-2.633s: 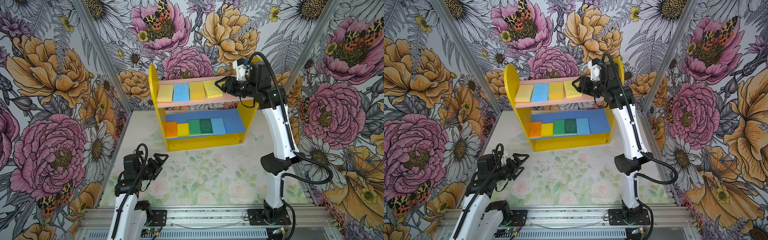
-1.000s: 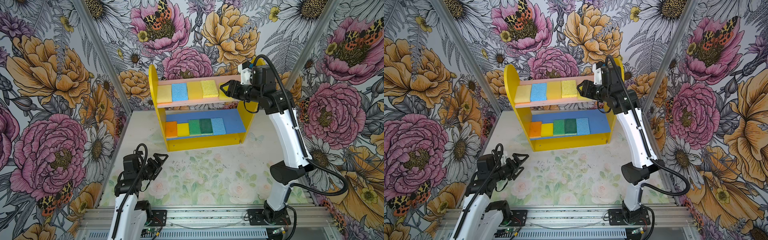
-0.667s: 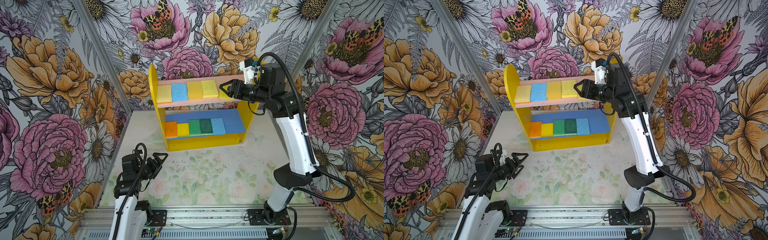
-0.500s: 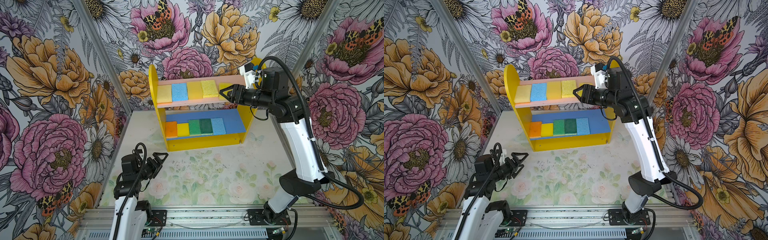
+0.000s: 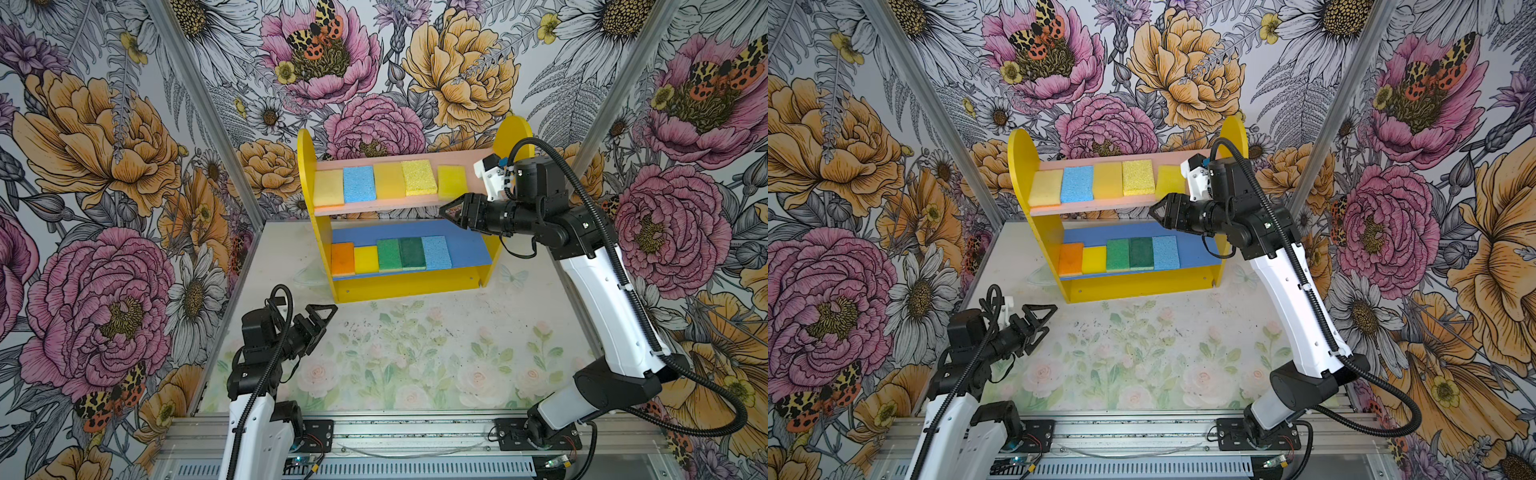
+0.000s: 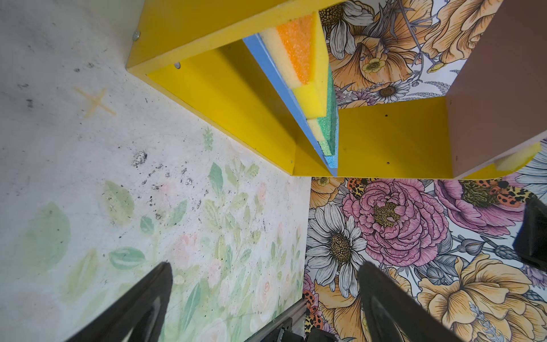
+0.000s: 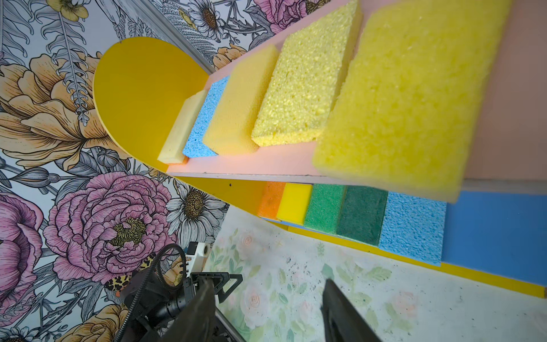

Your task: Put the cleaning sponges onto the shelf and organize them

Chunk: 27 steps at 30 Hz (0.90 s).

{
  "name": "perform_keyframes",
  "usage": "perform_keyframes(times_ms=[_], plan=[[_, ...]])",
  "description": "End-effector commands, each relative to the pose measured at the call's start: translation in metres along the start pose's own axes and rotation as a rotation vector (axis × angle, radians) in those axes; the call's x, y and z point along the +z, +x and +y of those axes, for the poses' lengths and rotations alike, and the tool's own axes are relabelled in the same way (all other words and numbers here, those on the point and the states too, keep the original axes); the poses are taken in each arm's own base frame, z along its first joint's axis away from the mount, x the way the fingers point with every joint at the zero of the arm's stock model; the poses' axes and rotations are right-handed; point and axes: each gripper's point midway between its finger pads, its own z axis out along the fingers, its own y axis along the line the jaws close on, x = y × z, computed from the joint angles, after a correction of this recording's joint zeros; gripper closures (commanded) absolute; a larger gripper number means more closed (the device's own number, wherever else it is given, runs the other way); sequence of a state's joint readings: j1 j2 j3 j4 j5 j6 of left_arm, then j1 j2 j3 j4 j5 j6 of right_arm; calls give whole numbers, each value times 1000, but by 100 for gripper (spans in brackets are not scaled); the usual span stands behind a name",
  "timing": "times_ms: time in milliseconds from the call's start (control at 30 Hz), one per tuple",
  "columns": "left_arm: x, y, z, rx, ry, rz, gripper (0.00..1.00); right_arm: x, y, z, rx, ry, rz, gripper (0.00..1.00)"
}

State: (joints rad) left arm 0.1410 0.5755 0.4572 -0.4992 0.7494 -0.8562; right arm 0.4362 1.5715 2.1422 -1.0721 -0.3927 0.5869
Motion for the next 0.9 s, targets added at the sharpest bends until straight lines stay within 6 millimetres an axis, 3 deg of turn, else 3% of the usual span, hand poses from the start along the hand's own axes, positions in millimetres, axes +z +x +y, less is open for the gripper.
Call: perform_keyframes(times_ms=[0,367,867], plan=[[0,0,-5,26,28,1,1,-5,-13,-4,-2,22,-44,41],[0,-1,-3,22,21,-2,1,8,-33,-35,16,70,-58,41],[0,-2,-2,21,17,-4,1,25,-60,-48,7,86,-91,41]])
